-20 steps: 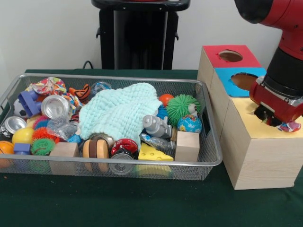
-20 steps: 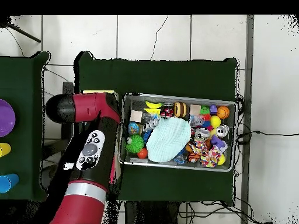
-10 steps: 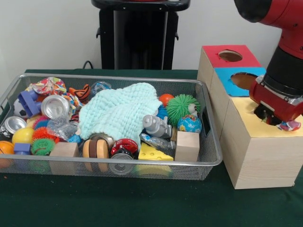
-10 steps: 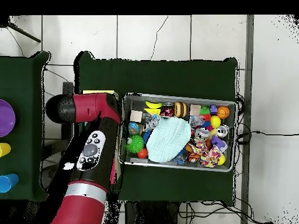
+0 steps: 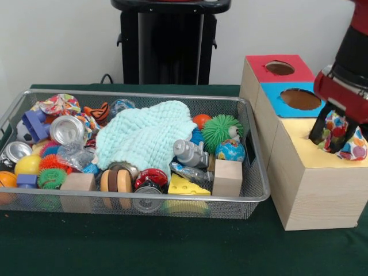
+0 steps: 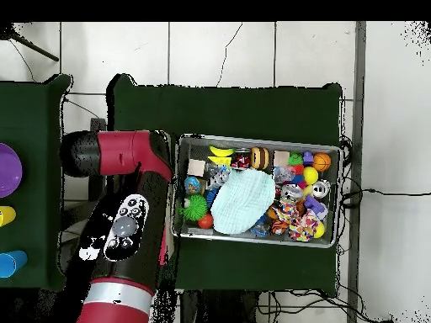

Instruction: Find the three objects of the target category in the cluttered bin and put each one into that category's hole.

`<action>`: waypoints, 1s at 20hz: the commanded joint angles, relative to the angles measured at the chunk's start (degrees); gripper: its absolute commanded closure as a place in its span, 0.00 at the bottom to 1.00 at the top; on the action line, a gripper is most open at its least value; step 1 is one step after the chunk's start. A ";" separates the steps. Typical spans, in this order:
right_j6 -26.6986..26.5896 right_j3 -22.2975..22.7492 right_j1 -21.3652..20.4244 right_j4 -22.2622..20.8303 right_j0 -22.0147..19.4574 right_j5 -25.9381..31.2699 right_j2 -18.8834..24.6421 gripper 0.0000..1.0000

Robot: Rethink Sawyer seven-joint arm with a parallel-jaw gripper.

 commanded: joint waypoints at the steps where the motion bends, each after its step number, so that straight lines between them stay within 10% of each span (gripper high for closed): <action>1: 1.62 4.49 -6.29 0.15 -2.78 10.97 2.98 0.00; 20: 1.68 0.62 -3.35 -1.50 -4.40 11.42 4.39 0.00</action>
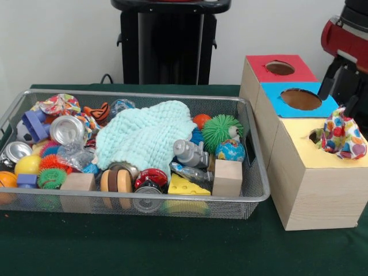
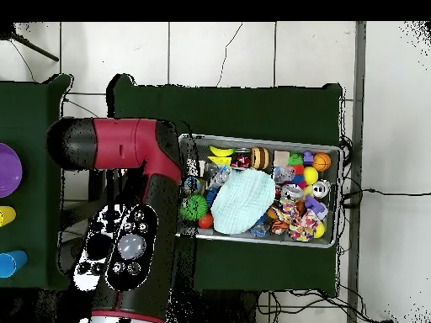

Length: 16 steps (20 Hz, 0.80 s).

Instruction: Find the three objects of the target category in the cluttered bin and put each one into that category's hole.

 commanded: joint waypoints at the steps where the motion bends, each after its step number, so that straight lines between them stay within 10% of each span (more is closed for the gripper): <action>1: 2.06 0.78 3.45 -1.10 -2.16 5.27 4.48 0.00; 15: 5.07 -1.35 4.88 -0.99 -0.49 5.88 3.23 0.00; 16: 5.30 -1.48 4.96 -0.91 -0.35 5.95 3.15 1.00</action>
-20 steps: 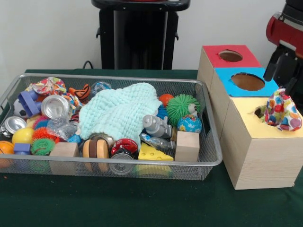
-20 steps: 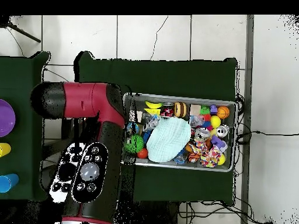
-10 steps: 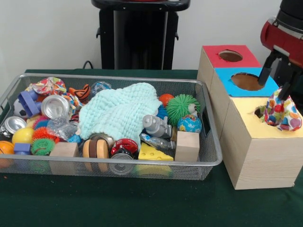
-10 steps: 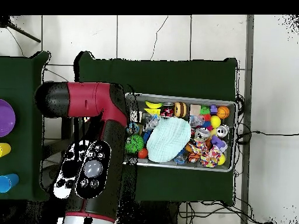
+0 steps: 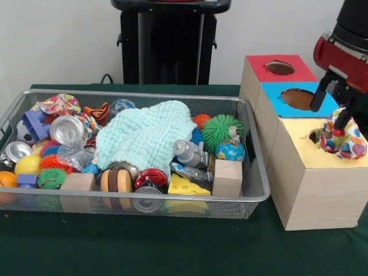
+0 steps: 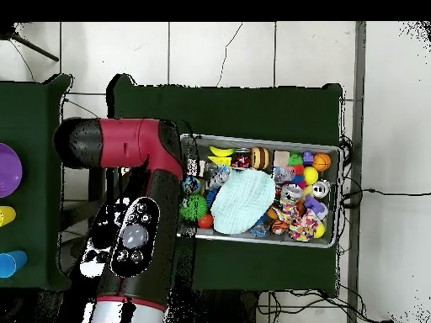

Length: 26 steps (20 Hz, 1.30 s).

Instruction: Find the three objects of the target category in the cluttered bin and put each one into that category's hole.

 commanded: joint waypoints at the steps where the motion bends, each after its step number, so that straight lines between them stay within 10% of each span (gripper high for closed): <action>1: 5.75 -0.38 2.46 -0.30 -0.12 6.03 3.15 1.00; 26: 7.68 1.62 3.96 0.93 1.53 1.41 4.05 1.00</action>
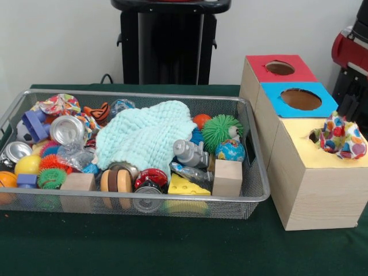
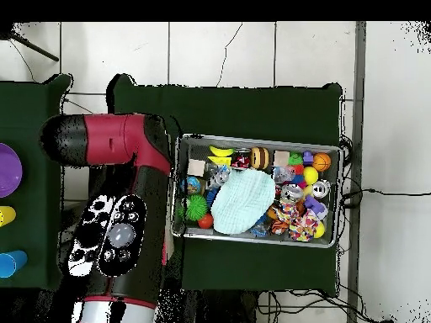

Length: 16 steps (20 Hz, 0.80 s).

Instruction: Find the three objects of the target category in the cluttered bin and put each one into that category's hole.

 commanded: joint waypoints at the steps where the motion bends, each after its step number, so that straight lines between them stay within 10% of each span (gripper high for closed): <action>1: 7.96 4.63 3.78 0.16 0.54 -1.61 3.82 1.00; 16: 7.40 5.18 7.00 -1.36 1.65 -6.36 2.53 1.00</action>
